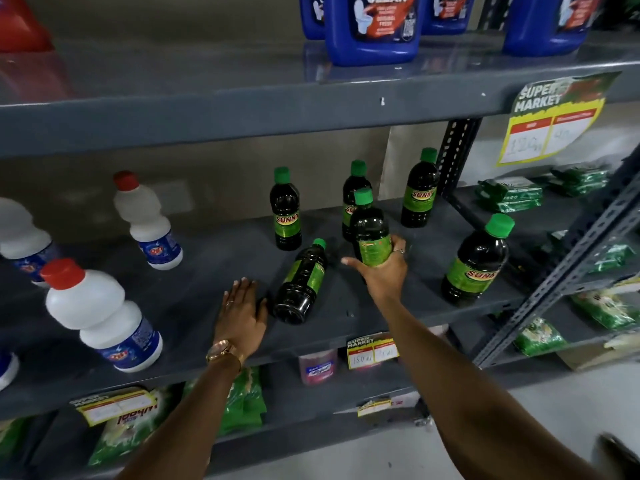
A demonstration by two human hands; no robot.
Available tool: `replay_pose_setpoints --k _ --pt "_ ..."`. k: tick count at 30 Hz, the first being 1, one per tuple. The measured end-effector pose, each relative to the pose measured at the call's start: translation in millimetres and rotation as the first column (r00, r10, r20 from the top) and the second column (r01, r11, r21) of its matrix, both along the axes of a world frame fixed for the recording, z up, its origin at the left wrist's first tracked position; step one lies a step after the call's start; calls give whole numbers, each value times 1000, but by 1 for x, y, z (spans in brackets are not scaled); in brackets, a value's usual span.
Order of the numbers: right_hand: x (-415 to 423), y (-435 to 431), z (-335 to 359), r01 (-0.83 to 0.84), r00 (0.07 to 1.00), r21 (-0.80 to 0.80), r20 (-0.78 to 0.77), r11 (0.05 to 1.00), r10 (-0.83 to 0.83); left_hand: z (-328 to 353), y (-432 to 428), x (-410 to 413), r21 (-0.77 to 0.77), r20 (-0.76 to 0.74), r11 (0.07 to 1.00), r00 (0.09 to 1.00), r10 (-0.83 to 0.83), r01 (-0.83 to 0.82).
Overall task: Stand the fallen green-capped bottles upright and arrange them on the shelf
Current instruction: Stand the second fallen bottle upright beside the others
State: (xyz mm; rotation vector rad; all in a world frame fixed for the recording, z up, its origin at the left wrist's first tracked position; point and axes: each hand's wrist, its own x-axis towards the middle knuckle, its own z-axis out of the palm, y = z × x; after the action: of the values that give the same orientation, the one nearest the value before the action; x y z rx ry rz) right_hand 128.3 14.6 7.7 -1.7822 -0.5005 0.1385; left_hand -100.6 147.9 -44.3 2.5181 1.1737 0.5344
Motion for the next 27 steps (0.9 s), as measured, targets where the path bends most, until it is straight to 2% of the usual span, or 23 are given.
replay_pose_setpoints --k 15,18,21,24,27 --pt "7 -9 -22 -86 994 122 -56 989 94 1 -3 1 -3 8 1000 1000 0 0" --pt "8 -14 -26 -87 996 73 -22 994 89 3 -5 2 2 8 1000 1000 3 -3" --pt "8 -6 -24 -4 1000 32 5 999 4 3 -6 1 -3 -2 1000 1000 4 -4" --pt "5 3 -21 78 996 -96 41 992 -74 4 -6 1 -8 -14 1000 1000 12 -12" --pt "6 0 -25 -7 999 9 33 1000 7 5 -6 2 -9 -9 1000 1000 11 -11"
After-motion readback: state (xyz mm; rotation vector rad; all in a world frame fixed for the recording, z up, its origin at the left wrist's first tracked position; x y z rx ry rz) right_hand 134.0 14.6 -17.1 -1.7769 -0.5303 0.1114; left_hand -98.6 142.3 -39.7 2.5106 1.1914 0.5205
